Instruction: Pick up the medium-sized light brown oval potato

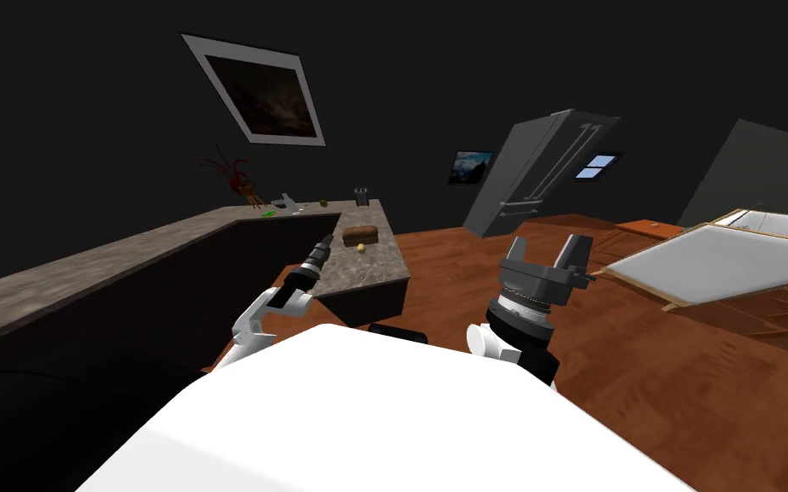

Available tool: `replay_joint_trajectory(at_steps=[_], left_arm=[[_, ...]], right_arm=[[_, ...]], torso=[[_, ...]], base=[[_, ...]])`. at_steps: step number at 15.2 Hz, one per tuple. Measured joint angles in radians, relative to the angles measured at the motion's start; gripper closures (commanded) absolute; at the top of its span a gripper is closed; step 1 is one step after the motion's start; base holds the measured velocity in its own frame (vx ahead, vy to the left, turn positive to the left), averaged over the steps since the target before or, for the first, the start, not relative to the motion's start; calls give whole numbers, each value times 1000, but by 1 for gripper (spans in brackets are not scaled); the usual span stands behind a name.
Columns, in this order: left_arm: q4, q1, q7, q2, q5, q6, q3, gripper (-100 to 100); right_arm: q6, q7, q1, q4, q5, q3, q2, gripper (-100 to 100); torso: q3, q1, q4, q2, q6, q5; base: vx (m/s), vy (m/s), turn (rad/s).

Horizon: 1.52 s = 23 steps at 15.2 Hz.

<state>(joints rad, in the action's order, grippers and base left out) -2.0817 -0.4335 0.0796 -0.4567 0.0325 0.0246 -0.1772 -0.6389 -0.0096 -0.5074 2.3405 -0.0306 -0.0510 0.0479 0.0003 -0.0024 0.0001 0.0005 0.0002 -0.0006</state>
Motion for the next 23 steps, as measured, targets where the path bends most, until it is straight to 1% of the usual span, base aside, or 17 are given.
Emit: replay_joint_trajectory(at_steps=[1,4,7,8,12,14,15,16,17,18,19,23], left_arm=[[10,1,-2,-16,4,-17,-8,-100],[55,23,0,-53,8,-74,-23,-100],[97,36,4,-83,12,-129,-38,-100],[123,47,3,-98,15,-143,-43,-100],[156,54,1,-138,27,-217,-68,-100],[193,71,2,-153,30,-248,-74,-100],[203,73,4,-154,29,-263,-77,-100],[206,75,5,-161,30,-286,-83,-100],[220,83,7,-166,30,-313,-88,-100],[240,84,7,-176,34,-327,-94,-100],[261,84,5,-194,45,-340,-102,-100],[307,105,8,-205,45,-408,-115,-100]], right_arm=[[0,0,0,0,0,0,0,0],[0,0,0,0,0,0,0,0],[0,0,0,0,0,0,0,0],[0,0,0,0,0,0,0,0],[0,0,0,0,0,0,0,0],[0,0,0,0,0,0,0,0],[0,0,0,0,0,0,0,0],[0,0,0,0,0,0,0,0],[0,0,0,0,0,0,0,0],[0,0,0,0,0,0,0,0],[0,0,0,0,0,0,0,0],[0,0,0,0,0,0,0,0]], torso=[[0,0,0,0,0,0],[0,0,0,0,1,0],[0,0,0,0,0,0],[0,0,0,-1,0,0],[0,0,0,0,0,0],[-1,0,0,-1,0,0],[-1,0,0,-1,0,0],[0,0,0,-1,0,0],[-1,-1,0,-1,1,0],[-1,-1,0,-1,0,0],[-1,0,0,-1,0,0],[-1,0,0,-1,0,0]], base=[[-5,-33,-125],[-6,-45,-204],[2,-41,-147],[1,-36,-143],[4,-34,-151],[9,-39,-155],[8,-38,-145],[10,-53,-249],[12,-48,-201],[17,-45,-180],[21,-36,-123],[19,-33,-137]])
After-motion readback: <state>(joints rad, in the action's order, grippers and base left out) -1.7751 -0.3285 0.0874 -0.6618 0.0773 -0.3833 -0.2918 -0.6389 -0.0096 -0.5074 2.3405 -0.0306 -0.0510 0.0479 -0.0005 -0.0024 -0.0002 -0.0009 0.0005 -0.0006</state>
